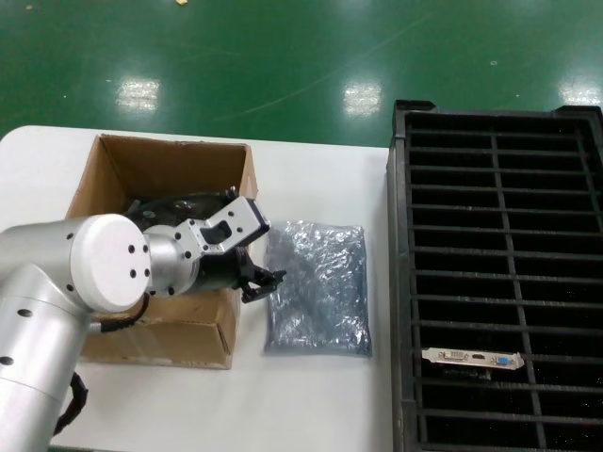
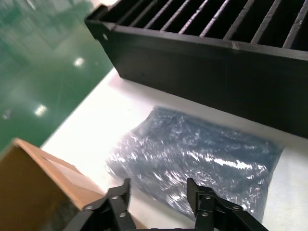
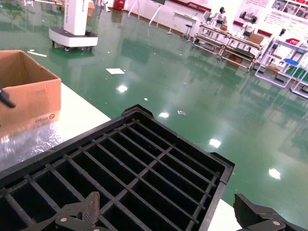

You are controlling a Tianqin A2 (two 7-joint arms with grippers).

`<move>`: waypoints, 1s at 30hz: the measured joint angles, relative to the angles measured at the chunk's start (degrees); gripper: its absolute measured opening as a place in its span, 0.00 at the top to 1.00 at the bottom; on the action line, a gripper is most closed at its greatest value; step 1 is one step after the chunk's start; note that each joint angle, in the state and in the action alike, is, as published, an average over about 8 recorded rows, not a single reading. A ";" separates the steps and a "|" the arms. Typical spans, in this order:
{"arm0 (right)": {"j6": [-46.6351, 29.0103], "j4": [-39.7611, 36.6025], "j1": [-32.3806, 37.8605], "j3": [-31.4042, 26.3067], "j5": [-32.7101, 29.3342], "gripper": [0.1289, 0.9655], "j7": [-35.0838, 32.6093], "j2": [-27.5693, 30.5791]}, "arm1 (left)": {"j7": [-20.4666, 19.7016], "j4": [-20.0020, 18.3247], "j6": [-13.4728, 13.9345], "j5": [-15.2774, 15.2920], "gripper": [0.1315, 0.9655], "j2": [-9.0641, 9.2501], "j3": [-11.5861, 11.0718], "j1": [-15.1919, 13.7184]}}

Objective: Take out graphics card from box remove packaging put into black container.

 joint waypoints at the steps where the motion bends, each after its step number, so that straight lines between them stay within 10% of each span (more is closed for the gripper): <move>1: 0.00 0.00 0.00 0.00 0.00 0.00 0.00 0.00 | 0.68 -0.21 -0.33 -0.20 0.74 -0.22 0.25 -0.21; 11: 0.00 0.00 0.00 0.00 0.00 0.00 0.00 0.00 | 6.71 -10.99 -4.31 -3.97 0.47 -4.41 -0.38 0.78; 21: 0.12 -0.01 -0.05 -0.02 0.07 0.00 -0.11 -0.12 | 16.10 -29.44 -18.25 -5.86 0.22 -11.59 -8.31 8.11; 30: 2.81 -0.25 -1.05 -0.60 1.61 0.00 -2.55 -2.36 | 17.86 -30.44 -22.03 -9.62 0.08 -11.63 -9.46 11.60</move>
